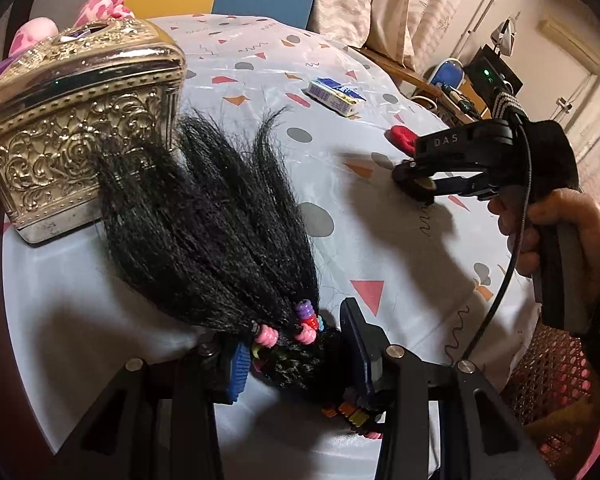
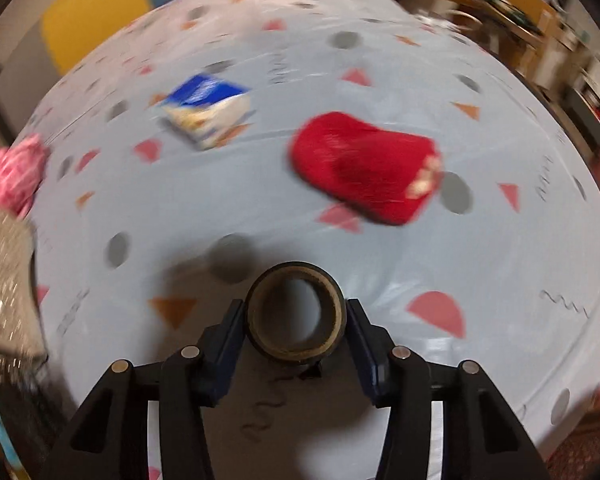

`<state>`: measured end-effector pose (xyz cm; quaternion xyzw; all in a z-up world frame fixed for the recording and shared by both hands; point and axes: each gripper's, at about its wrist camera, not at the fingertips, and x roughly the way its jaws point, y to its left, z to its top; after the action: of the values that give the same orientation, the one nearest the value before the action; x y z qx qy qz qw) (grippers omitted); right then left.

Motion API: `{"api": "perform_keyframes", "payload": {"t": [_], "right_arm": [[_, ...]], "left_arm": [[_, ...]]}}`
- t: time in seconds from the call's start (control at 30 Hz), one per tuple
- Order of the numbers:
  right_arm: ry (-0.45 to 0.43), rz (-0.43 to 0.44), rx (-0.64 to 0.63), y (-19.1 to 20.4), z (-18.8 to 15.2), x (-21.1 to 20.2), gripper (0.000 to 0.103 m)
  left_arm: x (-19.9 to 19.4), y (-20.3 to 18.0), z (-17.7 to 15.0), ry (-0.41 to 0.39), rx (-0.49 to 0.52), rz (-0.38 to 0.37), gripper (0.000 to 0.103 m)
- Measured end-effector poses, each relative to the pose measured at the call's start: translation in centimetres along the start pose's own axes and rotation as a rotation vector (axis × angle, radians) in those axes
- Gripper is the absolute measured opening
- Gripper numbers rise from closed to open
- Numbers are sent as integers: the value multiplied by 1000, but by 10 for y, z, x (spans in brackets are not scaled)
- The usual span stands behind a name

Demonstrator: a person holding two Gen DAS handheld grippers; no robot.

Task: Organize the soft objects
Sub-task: 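Grasp the brown tape roll with the right tool while the left tool lifts the doll, then carry the black-haired doll into the gold tray and open the left tool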

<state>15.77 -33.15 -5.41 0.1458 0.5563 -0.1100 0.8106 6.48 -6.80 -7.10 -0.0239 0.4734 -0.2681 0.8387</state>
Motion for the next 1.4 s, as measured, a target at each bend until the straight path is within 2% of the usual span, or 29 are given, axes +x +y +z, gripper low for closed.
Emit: {"api": "perform_keyframes", "payload": {"t": [0.1, 0.2, 0.37, 0.6, 0.97, 1.03, 1.4], "right_arm": [[18, 33, -66, 13, -3, 3, 51], [11, -14, -128, 20, -7, 6, 51], [-14, -15, -159, 17, -12, 6, 53], [-48, -61, -228, 33, -22, 4, 49], [-94, -75, -275, 35, -27, 5, 49], [-98, -76, -279, 37, -35, 1, 49], [-106, -122, -339, 43, -31, 5, 49]], "left_arm": [[-5, 4, -7, -2, -9, 3, 43], [-6, 3, -9, -5, -4, 6, 43], [-7, -4, -9, -8, 21, 26, 41], [-16, -7, -7, -6, 34, 83, 38], [-59, -20, -6, -89, 90, 107, 38], [-69, -18, -4, -108, 85, 117, 38], [-124, 2, 7, -234, 51, 197, 38]]}}
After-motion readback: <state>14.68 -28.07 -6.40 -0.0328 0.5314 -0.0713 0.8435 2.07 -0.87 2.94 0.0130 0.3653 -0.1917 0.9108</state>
